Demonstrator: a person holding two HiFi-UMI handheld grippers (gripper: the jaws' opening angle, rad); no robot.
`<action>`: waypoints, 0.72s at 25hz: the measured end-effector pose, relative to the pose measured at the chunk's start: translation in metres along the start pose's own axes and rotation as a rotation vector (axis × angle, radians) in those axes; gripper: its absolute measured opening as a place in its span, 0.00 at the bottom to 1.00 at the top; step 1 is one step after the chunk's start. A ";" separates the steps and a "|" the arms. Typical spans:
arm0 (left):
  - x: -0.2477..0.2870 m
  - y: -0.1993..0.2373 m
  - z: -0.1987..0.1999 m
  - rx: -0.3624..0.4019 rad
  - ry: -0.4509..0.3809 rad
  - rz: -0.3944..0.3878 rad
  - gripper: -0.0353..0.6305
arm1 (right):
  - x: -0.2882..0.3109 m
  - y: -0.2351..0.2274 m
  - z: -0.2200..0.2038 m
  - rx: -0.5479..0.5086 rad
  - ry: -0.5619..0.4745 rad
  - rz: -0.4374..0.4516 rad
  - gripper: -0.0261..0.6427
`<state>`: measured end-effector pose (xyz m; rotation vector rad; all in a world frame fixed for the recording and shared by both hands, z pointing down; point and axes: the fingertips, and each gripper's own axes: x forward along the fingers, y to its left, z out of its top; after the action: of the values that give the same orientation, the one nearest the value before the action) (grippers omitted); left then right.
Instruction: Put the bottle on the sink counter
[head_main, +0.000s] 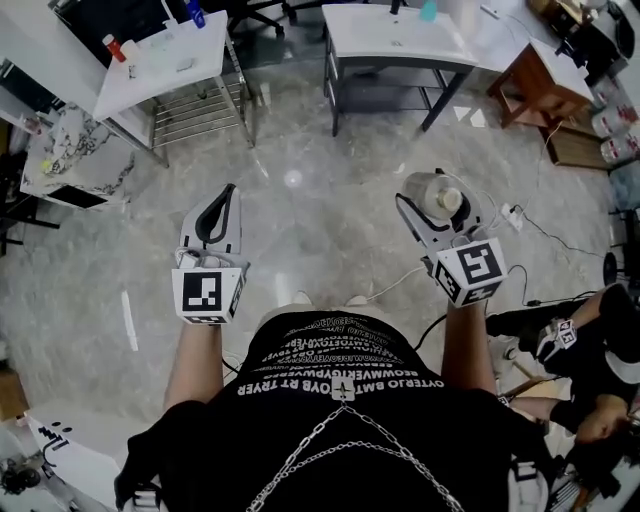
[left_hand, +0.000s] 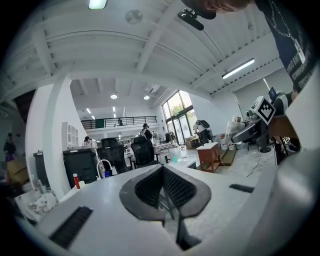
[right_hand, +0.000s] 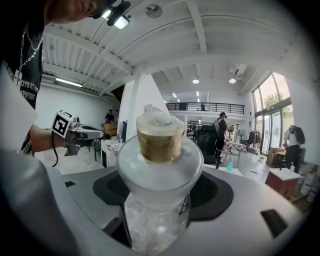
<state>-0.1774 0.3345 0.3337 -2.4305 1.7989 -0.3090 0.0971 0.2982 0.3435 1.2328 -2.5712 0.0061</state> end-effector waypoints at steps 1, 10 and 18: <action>-0.001 0.008 0.001 0.003 -0.014 -0.005 0.06 | 0.004 0.005 0.003 -0.008 0.003 -0.008 0.53; 0.013 0.026 0.007 0.004 -0.120 -0.099 0.06 | 0.015 0.029 0.019 -0.010 -0.011 -0.091 0.53; 0.050 0.025 0.009 -0.003 -0.122 -0.106 0.06 | 0.021 -0.007 0.020 0.002 -0.022 -0.117 0.53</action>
<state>-0.1846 0.2790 0.3253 -2.4929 1.6260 -0.1630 0.0846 0.2748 0.3291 1.3900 -2.5137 -0.0302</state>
